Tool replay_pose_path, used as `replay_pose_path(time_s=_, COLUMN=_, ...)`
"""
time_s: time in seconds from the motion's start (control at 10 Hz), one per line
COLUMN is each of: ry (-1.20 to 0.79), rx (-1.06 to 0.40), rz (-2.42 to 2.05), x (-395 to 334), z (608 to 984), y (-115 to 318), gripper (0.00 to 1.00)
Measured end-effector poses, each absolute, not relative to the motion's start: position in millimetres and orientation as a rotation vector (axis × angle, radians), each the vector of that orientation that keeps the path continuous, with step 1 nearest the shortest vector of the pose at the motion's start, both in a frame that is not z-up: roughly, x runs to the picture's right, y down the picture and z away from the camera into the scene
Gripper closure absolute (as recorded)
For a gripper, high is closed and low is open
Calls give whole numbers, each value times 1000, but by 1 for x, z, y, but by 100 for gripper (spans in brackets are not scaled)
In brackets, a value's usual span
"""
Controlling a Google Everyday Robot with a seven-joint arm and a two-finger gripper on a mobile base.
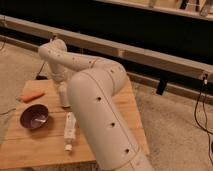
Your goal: Place the ceramic cup over the eraser
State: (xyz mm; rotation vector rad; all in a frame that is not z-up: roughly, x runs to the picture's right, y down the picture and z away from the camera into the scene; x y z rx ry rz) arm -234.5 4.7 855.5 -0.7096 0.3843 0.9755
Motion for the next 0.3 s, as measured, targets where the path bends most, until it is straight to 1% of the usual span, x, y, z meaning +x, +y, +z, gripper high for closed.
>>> replay_pose_path(time_s=0.1, ry=391, rx=-706, rz=976, x=-232, z=854, y=6, gripper=28)
replay_pose_path(time_s=0.3, ry=398, rx=-703, rz=973, x=-231, z=853, y=8, gripper=28)
